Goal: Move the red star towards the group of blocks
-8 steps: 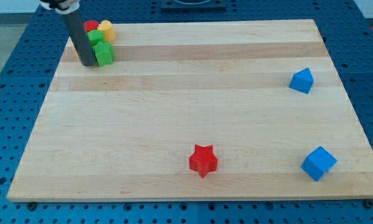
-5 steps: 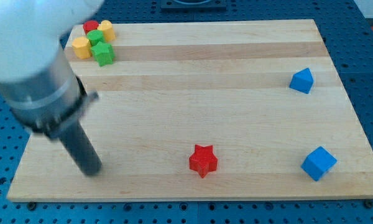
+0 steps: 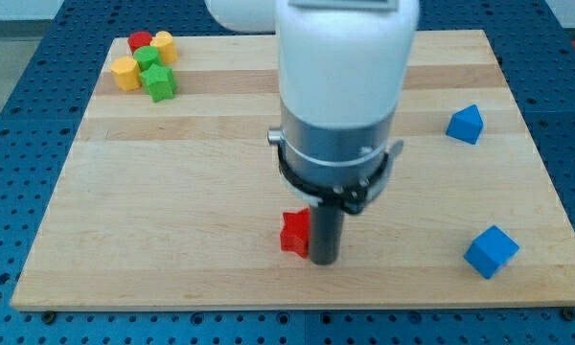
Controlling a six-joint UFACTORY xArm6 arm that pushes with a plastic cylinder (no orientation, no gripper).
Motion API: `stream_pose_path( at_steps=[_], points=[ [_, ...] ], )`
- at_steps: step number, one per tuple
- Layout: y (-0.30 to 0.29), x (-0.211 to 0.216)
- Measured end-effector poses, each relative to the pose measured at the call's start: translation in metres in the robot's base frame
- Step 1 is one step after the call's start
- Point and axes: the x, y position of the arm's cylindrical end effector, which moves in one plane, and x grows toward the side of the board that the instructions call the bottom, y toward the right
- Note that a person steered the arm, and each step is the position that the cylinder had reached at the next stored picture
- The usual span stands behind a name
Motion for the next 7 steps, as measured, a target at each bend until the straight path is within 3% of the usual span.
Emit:
stream_pose_path(
  at_steps=[2,6,7],
  points=[
    [-0.077,-0.033],
    [-0.153,-0.228],
    [-0.162,-0.258]
  ],
)
